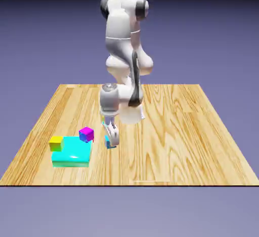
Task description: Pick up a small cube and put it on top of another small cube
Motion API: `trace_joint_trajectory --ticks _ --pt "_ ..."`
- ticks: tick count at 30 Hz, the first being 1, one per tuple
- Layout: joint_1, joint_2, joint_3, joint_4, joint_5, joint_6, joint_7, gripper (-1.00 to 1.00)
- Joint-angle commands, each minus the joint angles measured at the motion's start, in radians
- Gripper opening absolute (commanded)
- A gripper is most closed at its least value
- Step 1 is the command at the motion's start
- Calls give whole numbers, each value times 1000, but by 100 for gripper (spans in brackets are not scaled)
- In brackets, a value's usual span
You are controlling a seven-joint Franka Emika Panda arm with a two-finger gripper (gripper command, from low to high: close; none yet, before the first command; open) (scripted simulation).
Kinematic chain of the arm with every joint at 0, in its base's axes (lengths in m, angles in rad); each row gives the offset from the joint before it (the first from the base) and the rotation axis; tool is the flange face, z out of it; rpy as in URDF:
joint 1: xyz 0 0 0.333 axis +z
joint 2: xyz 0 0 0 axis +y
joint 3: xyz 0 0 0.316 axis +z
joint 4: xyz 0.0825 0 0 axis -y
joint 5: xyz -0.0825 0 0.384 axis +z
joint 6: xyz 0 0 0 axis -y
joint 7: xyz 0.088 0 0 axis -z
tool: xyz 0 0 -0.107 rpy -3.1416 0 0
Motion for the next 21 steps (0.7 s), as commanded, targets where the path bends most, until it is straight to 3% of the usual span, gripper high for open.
trace_joint_trajectory --ticks 1,19,21 --pt "10 -26 -14 -5 -25 -22 18 -100" --pt "-599 43 177 552 75 -504 -436 -100" --pt "-601 79 179 546 80 -462 -439 -100"
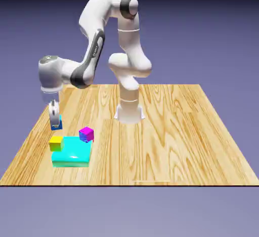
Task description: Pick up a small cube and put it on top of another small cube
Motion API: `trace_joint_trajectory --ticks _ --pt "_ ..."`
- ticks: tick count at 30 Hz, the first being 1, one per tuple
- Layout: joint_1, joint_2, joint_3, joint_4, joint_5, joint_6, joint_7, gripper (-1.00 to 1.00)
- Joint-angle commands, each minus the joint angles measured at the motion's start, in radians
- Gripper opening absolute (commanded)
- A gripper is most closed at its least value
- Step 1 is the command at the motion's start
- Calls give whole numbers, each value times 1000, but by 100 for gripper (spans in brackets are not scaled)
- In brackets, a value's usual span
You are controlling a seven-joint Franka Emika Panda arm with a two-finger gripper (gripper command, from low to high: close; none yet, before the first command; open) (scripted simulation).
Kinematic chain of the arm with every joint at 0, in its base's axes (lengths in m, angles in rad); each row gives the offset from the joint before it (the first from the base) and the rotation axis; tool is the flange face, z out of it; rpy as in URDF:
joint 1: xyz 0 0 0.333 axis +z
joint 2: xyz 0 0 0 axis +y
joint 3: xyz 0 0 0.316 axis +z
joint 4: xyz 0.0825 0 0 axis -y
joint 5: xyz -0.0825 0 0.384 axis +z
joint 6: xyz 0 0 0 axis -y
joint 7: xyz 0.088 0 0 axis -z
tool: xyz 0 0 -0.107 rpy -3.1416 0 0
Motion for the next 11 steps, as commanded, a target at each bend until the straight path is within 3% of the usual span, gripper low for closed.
trace_joint_trajectory --ticks 1,4,5,11 --pt "-5 36 1 -6 3 41 -2 -100" --pt "-10 116 6 -19 14 133 -10 -100" --pt "-10 116 6 -19 14 133 -10 100" --pt "-1 -36 -3 6 -7 -42 5 100"
